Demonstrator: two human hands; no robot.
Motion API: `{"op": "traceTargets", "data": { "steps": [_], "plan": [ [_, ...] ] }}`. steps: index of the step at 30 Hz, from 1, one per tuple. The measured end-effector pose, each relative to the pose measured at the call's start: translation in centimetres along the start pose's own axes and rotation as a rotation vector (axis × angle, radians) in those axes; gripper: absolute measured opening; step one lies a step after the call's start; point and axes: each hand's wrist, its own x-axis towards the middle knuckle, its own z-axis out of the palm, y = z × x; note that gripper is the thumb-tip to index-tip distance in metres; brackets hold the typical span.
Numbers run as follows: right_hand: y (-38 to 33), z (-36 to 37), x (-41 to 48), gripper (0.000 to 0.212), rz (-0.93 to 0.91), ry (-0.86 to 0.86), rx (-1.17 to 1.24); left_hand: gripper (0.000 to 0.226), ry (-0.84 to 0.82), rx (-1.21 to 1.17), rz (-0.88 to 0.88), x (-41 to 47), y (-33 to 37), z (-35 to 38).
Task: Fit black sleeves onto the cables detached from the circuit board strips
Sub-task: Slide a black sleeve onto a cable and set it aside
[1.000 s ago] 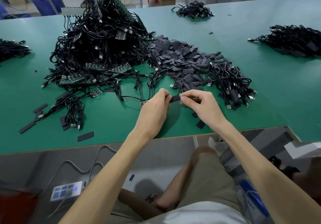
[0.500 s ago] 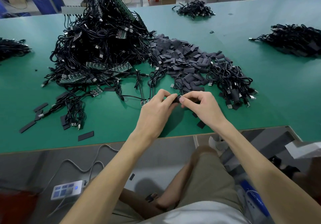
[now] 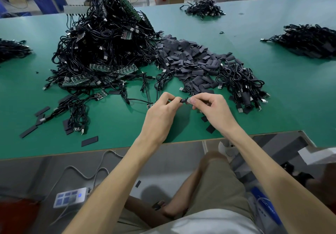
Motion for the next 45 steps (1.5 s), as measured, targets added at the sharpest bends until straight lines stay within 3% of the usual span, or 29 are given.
{"op": "traceTargets", "data": {
  "steps": [4, 10, 20, 31, 33, 42, 45],
  "plan": [
    [0.1, -0.1, 0.0, 0.012, 0.001, -0.02, -0.018, 0.026, -0.02, -0.002, 0.038, 0.0, 0.0, 0.0],
    [0.1, 0.0, -0.1, 0.012, -0.002, -0.05, -0.042, 0.022, -0.029, 0.027, 0.033, -0.2, -0.2, 0.2],
    [0.4, 0.1, 0.0, 0.005, 0.009, -0.103, -0.016, 0.04, -0.107, 0.003, 0.116, -0.2, 0.1, -0.4],
    [0.1, -0.2, 0.0, 0.018, -0.01, -0.123, 0.06, 0.031, -0.111, -0.013, 0.01, -0.1, 0.5, -0.8],
    [0.1, -0.2, 0.0, 0.017, 0.012, -0.114, 0.065, 0.025, -0.102, -0.018, 0.019, -0.2, 0.4, -0.8],
    [-0.2, 0.3, 0.1, 0.003, -0.023, -0.062, -0.101, 0.039, -0.101, -0.037, 0.014, -0.2, 0.9, -1.0],
    [-0.2, 0.4, 0.0, 0.004, -0.022, -0.061, -0.119, 0.026, -0.08, -0.041, -0.002, -0.2, 0.6, -0.9]
  ]
}}
